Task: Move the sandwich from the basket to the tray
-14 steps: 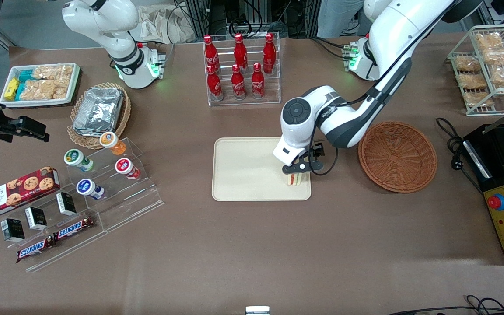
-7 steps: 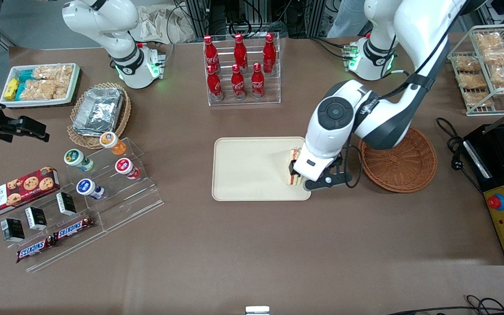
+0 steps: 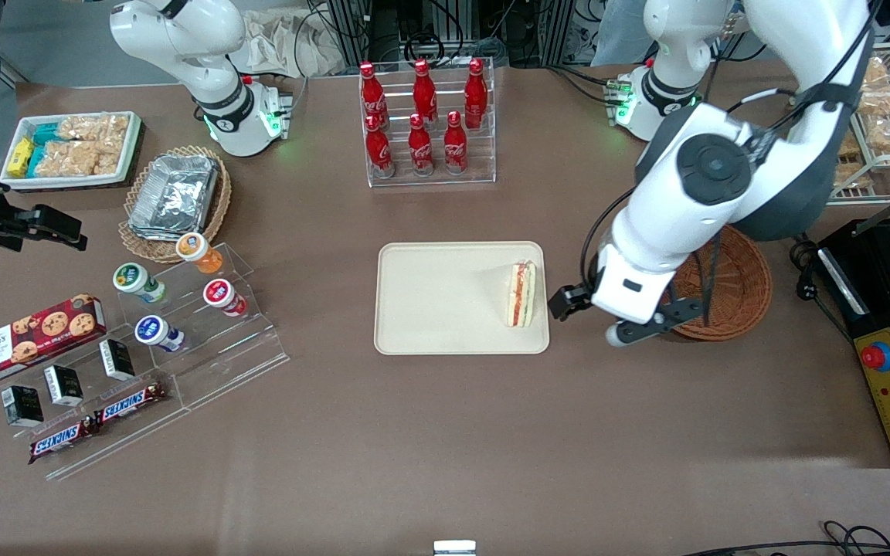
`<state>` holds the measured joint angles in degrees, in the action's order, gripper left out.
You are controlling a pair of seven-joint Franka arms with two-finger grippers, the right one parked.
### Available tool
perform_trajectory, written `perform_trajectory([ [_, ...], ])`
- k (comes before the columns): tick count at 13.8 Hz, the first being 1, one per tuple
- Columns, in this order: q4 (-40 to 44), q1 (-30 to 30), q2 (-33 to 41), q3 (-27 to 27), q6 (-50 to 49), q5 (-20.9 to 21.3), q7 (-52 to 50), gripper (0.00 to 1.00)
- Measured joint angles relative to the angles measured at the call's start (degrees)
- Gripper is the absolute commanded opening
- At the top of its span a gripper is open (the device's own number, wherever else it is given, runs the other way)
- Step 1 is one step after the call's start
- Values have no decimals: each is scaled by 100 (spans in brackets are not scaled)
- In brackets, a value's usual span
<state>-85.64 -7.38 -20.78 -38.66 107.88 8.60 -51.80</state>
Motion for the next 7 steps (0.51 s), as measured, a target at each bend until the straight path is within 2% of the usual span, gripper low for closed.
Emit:
perform_trajectory([
  [2, 63, 204, 253, 511, -402, -412, 457, 100],
  [4, 75, 601, 562, 1410, -735, -850, 1203, 100],
  [7, 76, 932, 927, 2485, -1238, -1097, 2543, 100],
])
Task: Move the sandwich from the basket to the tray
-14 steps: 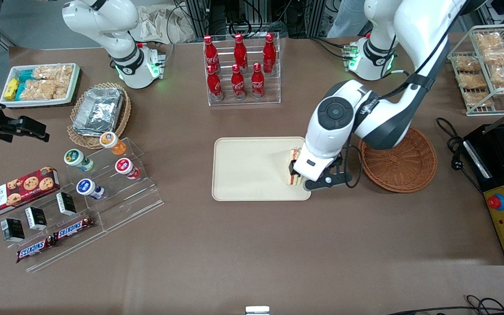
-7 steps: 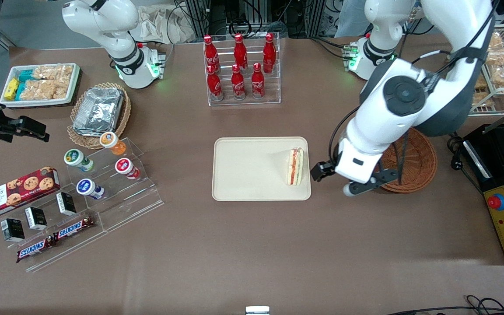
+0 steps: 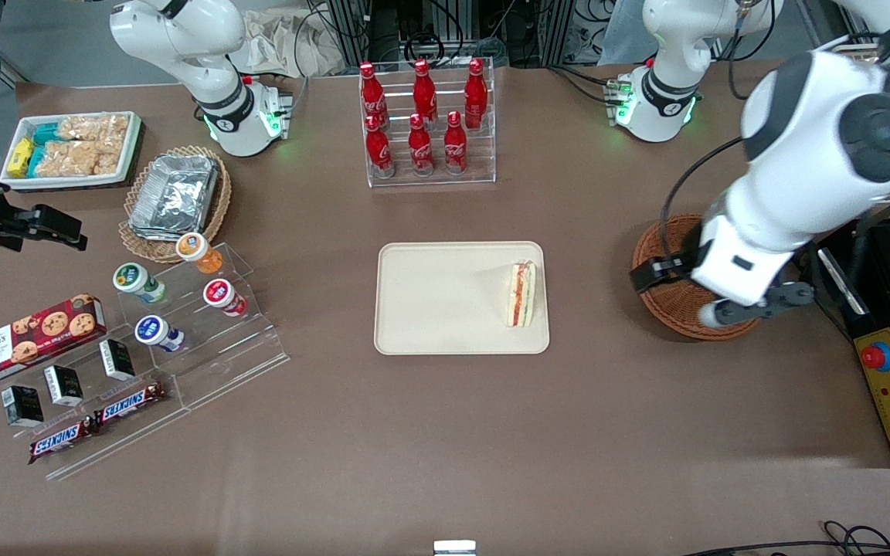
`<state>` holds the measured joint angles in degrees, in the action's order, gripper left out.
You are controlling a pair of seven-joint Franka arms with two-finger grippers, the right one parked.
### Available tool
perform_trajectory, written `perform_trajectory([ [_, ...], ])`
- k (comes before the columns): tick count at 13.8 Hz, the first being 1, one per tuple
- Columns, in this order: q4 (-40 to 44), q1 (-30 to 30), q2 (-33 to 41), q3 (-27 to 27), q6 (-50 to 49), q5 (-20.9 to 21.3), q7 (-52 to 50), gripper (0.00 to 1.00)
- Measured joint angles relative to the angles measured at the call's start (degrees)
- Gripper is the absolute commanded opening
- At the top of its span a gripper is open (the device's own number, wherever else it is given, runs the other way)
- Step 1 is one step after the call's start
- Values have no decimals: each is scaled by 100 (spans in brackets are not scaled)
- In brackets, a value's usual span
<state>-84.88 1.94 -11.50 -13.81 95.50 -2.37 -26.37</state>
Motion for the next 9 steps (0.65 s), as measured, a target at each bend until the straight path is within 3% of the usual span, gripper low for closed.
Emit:
perform_trajectory([
  [3, -10, 315, 305, 922, -285, -38, 1173, 100],
  [9, -814, 610, 1479, 1661, -603, -44, 2178, 100],
])
